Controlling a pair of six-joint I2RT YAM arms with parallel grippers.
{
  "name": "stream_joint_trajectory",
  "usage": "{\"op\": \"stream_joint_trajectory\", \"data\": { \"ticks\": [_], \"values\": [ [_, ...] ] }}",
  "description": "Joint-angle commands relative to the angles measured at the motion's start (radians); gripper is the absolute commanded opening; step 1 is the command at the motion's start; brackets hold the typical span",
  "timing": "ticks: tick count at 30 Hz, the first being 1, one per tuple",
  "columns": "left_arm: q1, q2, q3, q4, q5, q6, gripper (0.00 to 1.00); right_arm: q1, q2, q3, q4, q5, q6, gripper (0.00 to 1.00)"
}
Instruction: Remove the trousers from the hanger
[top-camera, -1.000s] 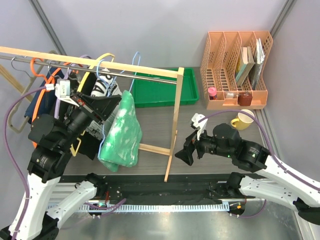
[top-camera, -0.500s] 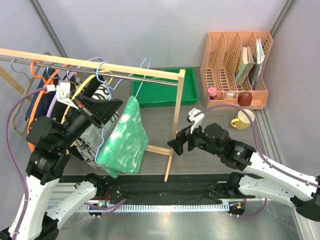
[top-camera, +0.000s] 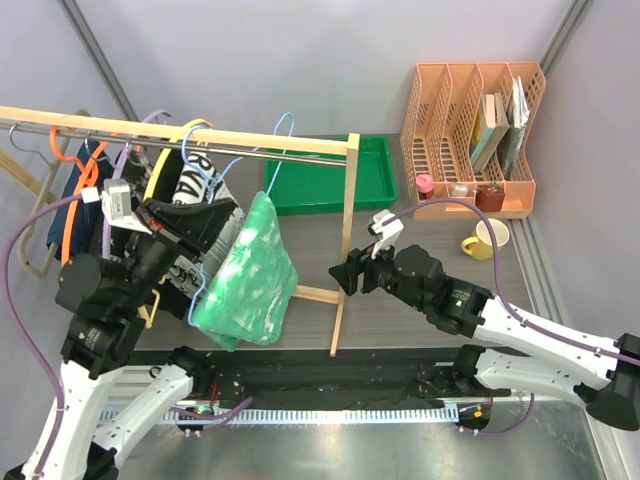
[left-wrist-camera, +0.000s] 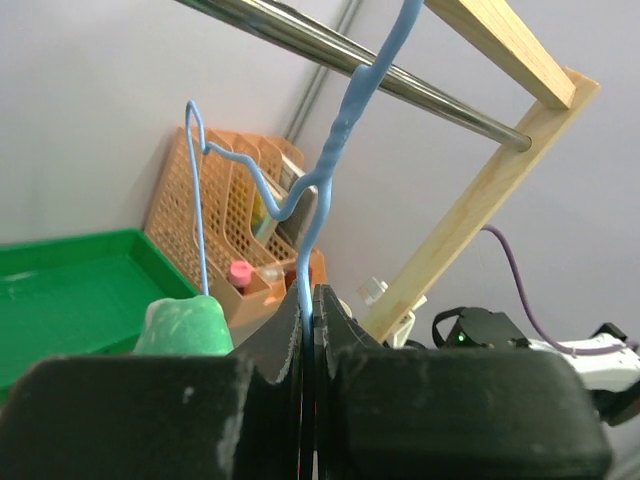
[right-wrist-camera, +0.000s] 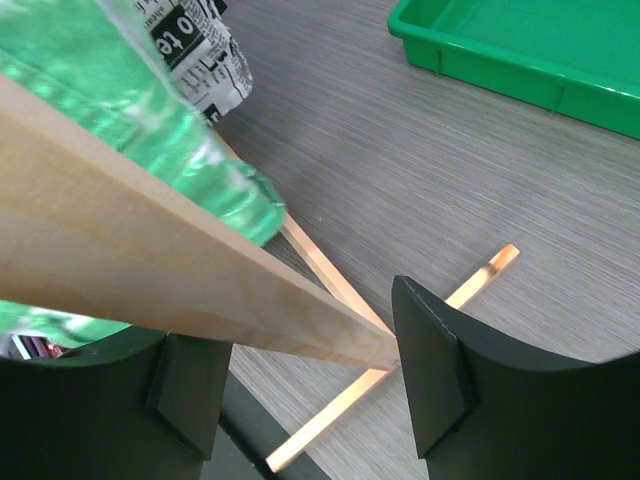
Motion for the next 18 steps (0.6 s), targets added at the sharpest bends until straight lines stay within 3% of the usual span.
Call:
{"op": "stream_joint_trajectory", "data": {
  "ticks": [1,6,13,18],
  "values": [
    [-0.007,-0.113,-0.242,0.27,0.024,0.098,0.0,-0.023,0.048,0.042,0.186,0.143,0.059,0.66],
    [-0.007,-0.12,-0.335,0.482,-0.03,0.131,0.0,-0.025,0.096,0.077,0.185,0.138,0.076,0.66],
    [-0.007,-0.057,-0.229,0.521,-0.013,0.124,0.0,-0.034,0.134,0.105,0.211,0.161,0.077,0.63],
    [-0.007,0.0,-0.134,0.53,-0.006,0.119,0.0,-0.069,0.15,0.128,0.213,0.157,0.083,0.52]
  ]
}}
